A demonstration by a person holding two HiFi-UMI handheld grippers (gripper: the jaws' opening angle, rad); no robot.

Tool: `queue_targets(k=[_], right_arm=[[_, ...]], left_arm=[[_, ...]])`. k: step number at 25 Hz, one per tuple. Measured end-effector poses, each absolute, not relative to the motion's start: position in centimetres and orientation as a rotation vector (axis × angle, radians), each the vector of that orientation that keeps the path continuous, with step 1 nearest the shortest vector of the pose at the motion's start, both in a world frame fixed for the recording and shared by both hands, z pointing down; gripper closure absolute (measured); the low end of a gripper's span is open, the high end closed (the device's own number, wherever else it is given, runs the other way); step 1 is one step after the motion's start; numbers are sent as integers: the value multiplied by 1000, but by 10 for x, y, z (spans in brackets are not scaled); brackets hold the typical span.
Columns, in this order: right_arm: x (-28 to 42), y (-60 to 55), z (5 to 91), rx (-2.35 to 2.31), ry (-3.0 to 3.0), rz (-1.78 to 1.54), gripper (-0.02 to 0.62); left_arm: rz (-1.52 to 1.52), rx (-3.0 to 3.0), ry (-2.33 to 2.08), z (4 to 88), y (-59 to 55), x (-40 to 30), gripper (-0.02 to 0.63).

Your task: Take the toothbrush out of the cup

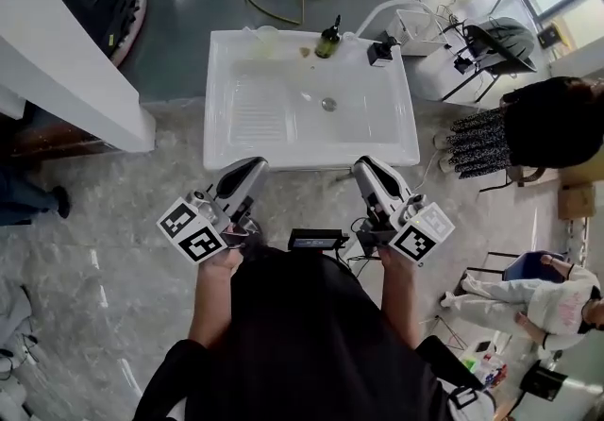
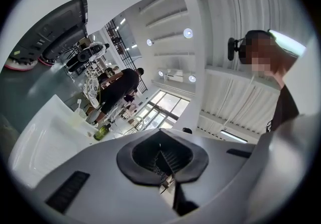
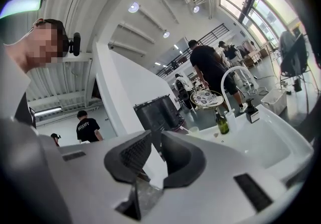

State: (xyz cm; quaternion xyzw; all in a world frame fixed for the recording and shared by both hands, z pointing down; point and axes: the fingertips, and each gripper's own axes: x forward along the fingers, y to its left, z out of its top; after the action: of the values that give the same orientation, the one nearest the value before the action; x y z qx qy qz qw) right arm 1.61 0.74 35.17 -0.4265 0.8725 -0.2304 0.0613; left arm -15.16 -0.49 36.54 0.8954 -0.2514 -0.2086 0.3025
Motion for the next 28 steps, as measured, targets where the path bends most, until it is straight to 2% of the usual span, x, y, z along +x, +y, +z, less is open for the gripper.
queue_targets(k=[7, 17, 23, 28], right_arm=[[-13, -13, 359, -1329, 2654, -732, 548], [-26, -49, 360, -1262, 2684, -734, 548], [-11, -94, 367, -1136, 2699, -751, 548], [27, -139, 367, -1067, 2683, -755, 548]], left_arm=[[-563, 2349, -656, 377, -37, -183, 600], [-545, 2344, -695, 383, -64, -186, 600], [-520, 2315, -835, 393, -91, -179, 600], [-456, 2323, -897, 390, -119, -141, 600]])
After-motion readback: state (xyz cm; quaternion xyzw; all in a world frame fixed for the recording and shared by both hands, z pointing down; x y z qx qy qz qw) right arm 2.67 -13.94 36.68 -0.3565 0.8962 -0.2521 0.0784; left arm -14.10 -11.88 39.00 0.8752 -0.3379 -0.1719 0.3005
